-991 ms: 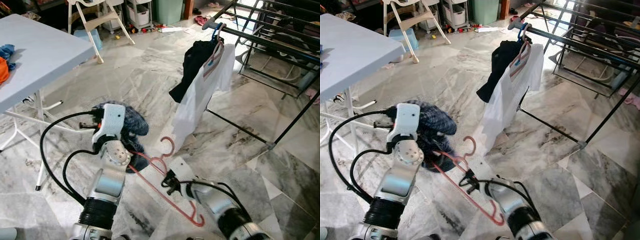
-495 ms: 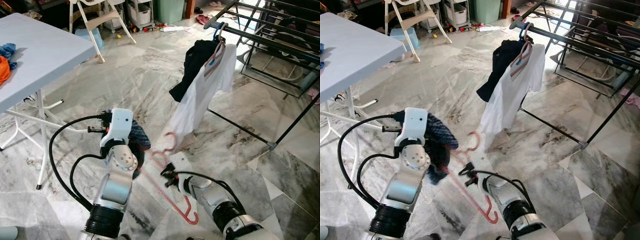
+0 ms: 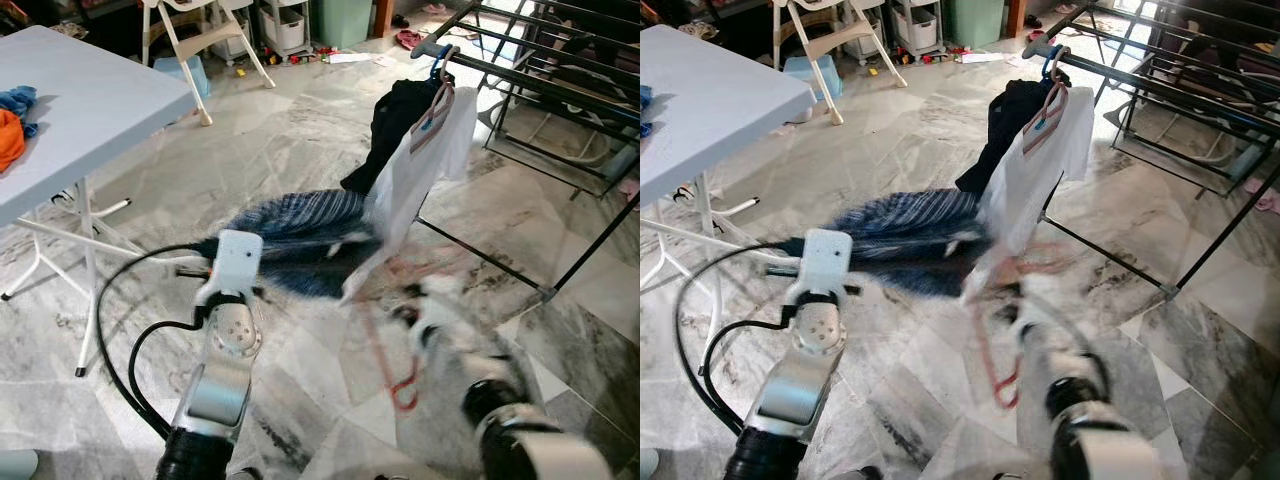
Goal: Hang hanger
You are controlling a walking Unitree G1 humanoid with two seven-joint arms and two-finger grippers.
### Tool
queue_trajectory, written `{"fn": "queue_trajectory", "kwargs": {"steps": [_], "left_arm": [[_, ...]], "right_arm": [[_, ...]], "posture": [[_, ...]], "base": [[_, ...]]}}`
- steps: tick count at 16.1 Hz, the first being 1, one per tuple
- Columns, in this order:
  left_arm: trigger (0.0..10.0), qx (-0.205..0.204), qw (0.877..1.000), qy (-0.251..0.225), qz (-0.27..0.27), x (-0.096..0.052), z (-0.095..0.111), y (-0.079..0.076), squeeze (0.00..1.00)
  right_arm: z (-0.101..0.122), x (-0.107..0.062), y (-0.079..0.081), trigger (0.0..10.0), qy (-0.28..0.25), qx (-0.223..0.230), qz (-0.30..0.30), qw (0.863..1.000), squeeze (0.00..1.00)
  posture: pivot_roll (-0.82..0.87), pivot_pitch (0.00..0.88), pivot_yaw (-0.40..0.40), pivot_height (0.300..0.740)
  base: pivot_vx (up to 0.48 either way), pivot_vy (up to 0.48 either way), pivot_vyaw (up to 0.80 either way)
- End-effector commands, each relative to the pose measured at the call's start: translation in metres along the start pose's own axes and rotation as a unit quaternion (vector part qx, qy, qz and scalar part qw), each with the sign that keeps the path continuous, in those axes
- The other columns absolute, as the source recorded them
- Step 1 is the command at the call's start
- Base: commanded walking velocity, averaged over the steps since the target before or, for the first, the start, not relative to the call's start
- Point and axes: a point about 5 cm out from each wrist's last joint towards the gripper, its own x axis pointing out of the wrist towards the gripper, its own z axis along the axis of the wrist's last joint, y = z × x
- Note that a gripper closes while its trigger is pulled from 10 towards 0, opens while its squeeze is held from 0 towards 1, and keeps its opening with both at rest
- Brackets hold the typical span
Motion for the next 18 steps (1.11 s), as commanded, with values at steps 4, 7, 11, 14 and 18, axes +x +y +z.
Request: {"fn": "queue_trajectory", "kwargs": {"steps": [4,7,11,14,18], "left_arm": [[10.0,0.041,0.998,0.032,-0.045,-0.001,-0.03,-0.014,0.0],[10.0,0.089,0.994,0.069,0.008,0.008,-0.05,0.003,0.0],[10.0,0.085,0.991,0.104,0.014,0.01,-0.062,0.012,0.0],[10.0,0.085,0.978,0.155,-0.111,-0.013,-0.087,-0.02,0.0],[10.0,0.073,0.955,0.172,-0.232,-0.034,-0.096,-0.053,0.0]], "right_arm": [[0.061,0.0,-0.009,10.0,-0.093,0.103,-0.022,0.99,0.0],[0.073,0.0,0.024,10.0,-0.107,0.059,0.073,0.99,0.0],[0.031,-0.001,0.037,10.0,-0.037,-0.051,0.162,0.985,0.0],[-0.004,-0.004,0.024,10.0,0.015,-0.071,0.166,0.983,0.0],[-0.002,-0.004,0.021,10.0,0.012,-0.071,0.149,0.986,0.0]], "posture": [[-0.04,0.081,0.024,0.74],[-0.06,0.071,0.026,0.74],[-0.07,0.07,0.027,0.74],[-0.07,0.073,0.037,0.74],[-0.09,0.078,0.058,0.74]], "base": [[0.0,0.0,0.0],[0.0,0.0,0.0],[0.0,0.0,0.0],[0.0,0.0,0.0],[0.0,0.0,0.0]]}}
